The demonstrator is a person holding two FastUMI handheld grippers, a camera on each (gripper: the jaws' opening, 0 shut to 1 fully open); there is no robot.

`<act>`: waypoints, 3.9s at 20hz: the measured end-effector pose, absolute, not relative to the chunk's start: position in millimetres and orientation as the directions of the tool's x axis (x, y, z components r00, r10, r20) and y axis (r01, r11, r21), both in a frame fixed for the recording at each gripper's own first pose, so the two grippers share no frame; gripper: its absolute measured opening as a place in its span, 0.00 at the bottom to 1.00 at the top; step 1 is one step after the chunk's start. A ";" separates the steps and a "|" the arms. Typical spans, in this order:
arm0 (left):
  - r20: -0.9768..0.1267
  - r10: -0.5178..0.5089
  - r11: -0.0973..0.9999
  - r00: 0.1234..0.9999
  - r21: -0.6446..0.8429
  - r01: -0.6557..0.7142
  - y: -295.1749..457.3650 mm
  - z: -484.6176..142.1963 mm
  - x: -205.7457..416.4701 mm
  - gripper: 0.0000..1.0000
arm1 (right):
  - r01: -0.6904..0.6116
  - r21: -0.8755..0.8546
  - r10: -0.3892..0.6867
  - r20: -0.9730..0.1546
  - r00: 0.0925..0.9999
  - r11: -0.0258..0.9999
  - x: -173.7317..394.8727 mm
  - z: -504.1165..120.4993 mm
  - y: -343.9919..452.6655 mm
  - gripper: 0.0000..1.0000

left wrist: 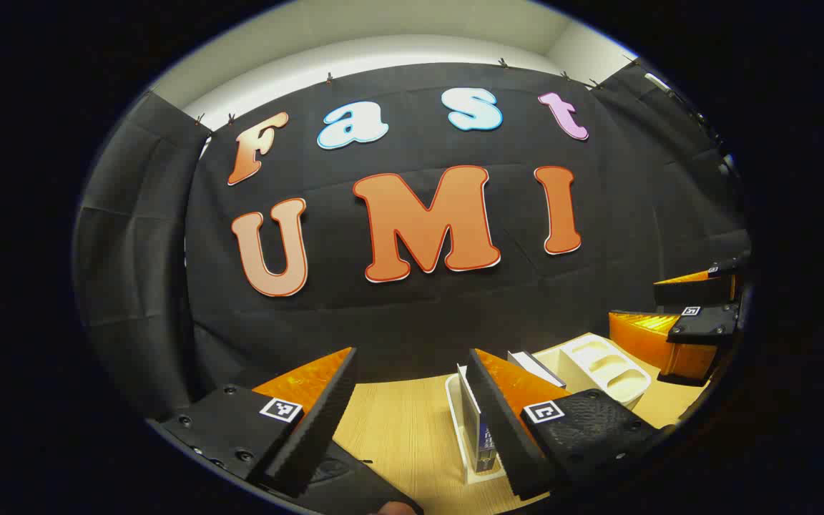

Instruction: Open the schoolbag, grab two books from the bookshelf and put them into the schoolbag.

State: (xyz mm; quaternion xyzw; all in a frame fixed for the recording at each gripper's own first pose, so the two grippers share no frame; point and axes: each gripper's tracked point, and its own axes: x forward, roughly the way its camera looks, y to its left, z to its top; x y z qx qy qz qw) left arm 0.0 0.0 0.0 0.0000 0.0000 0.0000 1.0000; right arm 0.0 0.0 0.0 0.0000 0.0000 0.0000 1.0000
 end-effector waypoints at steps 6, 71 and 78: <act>0.003 0.004 1.000 1.000 0.004 -0.004 3.2 1.5 -3.3 0.97 | -0.022 -0.013 0.022 -0.004 1.000 1.000 -1.0 -1.3 7.9 0.98; -0.447 0.414 0.647 0.793 0.758 0.089 73.4 -319.9 -134.7 0.97 | -0.221 -0.121 0.222 -0.008 0.975 0.968 2.0 -29.1 -22.8 0.98; -0.459 0.441 0.639 0.771 0.764 0.089 96.4 -332.5 -107.4 0.95 | -0.185 -0.119 0.185 -0.010 0.983 0.975 7.7 -25.1 -32.3 0.98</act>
